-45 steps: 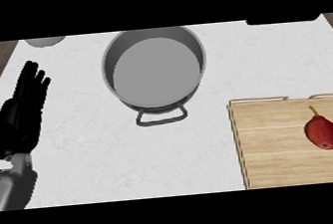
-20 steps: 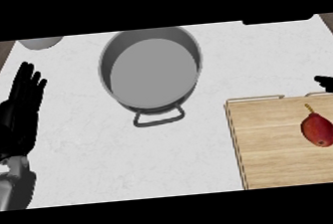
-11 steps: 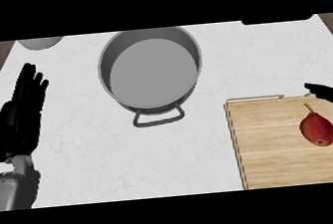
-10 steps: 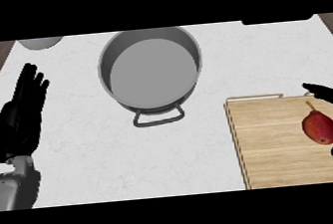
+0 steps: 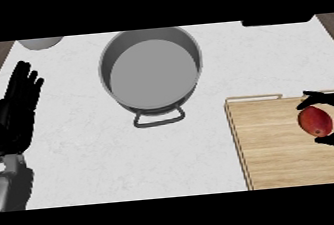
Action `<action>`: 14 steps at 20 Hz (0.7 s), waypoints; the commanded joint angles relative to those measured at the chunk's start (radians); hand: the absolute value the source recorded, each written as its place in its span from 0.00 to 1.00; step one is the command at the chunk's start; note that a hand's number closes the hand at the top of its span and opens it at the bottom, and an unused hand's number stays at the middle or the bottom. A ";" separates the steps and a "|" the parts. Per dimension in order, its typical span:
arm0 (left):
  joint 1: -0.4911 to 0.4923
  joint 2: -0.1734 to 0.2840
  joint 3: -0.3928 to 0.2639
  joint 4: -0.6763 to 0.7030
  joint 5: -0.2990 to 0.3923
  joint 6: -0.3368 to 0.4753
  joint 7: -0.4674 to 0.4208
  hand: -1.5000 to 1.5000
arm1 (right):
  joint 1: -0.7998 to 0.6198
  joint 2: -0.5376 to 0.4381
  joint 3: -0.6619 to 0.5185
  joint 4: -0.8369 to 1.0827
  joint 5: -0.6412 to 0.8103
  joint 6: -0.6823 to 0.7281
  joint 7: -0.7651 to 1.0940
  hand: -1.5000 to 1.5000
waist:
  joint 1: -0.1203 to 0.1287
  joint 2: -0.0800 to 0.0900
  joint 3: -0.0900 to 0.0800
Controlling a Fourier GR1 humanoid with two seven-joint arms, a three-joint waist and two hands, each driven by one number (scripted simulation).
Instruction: Pick the pear from the tray and place it in the pot
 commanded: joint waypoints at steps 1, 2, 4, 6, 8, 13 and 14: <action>0.020 -0.015 0.004 0.000 -0.013 -0.011 -0.028 0.50 | -0.006 0.028 0.015 0.050 0.066 -0.050 -0.091 1.00 | 0.004 0.009 0.013; 0.032 -0.014 0.008 -0.007 -0.009 -0.014 -0.016 0.50 | 0.020 0.034 0.005 -0.037 0.033 -0.014 -0.057 1.00 | -0.001 0.007 0.012; 0.023 -0.001 0.000 -0.107 -0.005 -0.002 0.077 0.50 | -0.004 0.019 0.006 0.061 0.069 -0.024 -0.123 1.00 | 0.008 0.008 0.013; 0.038 -0.045 -0.019 -0.010 -0.033 -0.013 -0.031 0.50 | -0.002 0.040 0.005 0.055 0.079 -0.026 -0.113 1.00 | 0.002 0.009 0.012; -0.027 -0.017 -0.001 -0.007 -0.030 0.012 0.042 0.50 | -0.048 0.211 0.075 -0.104 0.098 -0.097 0.111 1.00 | -0.007 0.001 0.009; -0.033 -0.038 -0.060 -0.011 -0.024 -0.038 0.009 0.50 | -0.226 0.427 0.212 -0.172 0.215 -0.203 0.266 1.00 | 0.150 -0.001 -0.005; -0.037 -0.032 -0.063 -0.013 -0.024 -0.044 0.016 0.50 | -0.239 0.473 0.232 -0.172 0.234 -0.221 0.316 1.00 | 0.163 -0.003 -0.004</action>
